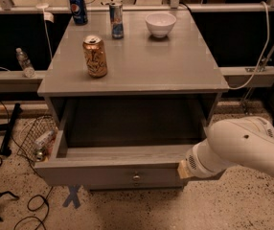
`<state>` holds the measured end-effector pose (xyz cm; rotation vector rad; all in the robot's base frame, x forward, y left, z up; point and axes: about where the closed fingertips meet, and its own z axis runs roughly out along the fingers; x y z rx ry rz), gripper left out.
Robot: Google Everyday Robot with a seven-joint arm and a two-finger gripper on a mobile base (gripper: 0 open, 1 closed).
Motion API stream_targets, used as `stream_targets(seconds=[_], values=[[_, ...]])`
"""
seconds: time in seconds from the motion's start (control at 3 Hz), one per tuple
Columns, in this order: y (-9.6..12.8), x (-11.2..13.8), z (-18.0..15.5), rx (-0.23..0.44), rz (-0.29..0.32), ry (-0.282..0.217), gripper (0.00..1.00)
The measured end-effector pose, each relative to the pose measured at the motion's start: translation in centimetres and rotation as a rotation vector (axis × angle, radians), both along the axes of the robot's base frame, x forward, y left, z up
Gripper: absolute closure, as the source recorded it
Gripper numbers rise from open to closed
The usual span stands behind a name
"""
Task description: Close top drawer
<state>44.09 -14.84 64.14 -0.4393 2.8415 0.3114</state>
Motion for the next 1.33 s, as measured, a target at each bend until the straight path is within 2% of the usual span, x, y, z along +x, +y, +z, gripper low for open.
stream_targets(seconds=[0.33,0.67,1.0,1.33], values=[[0.9,1.4,0.6,0.045,0.003,-0.052,1.0],[3.2,4.0,1.8,0.111,0.037,-0.115,1.0],[4.9,5.6,1.8,0.153,0.065,-0.139,1.0],[4.9,5.6,1.8,0.153,0.065,-0.139,1.0]])
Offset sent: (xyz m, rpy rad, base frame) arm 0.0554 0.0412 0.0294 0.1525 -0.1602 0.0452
